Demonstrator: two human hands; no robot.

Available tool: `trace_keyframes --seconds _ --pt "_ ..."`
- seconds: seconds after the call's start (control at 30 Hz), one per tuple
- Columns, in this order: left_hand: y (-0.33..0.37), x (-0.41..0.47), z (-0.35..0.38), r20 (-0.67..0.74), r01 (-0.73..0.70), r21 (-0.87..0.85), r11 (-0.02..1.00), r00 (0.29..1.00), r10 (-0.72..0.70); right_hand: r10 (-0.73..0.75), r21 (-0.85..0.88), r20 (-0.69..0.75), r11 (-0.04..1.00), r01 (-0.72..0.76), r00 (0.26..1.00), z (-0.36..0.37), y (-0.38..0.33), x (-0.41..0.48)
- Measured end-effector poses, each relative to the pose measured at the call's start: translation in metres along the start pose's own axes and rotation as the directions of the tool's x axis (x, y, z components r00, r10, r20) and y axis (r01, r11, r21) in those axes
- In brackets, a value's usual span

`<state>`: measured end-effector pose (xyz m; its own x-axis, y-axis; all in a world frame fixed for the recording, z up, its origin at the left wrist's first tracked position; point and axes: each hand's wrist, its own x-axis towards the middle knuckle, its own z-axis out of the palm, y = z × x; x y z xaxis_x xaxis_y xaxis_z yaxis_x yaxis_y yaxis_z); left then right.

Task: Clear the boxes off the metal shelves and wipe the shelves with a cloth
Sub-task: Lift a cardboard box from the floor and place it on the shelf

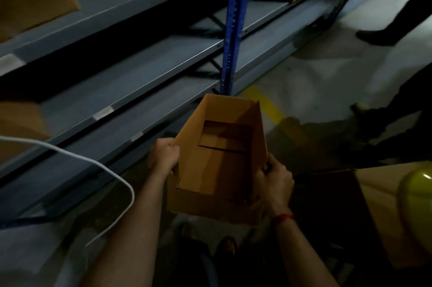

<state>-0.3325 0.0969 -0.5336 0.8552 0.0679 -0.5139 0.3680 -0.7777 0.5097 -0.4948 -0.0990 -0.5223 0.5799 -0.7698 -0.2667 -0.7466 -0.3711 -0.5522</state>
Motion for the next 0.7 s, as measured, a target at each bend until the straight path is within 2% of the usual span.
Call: trace_keyframes --seconds 0.27,0.7 --pt "0.136 0.087 0.054 0.064 -0.175 0.099 0.980 0.984 0.169 0.131 0.067 -0.092 0.990 -0.125 0.987 -0.014 -0.006 0.127" --pt "0.320 0.231 0.140 0.140 -0.285 0.182 0.941 0.955 0.262 0.382 0.172 -0.107 0.917 -0.361 0.918 -0.001 -0.025 0.332"
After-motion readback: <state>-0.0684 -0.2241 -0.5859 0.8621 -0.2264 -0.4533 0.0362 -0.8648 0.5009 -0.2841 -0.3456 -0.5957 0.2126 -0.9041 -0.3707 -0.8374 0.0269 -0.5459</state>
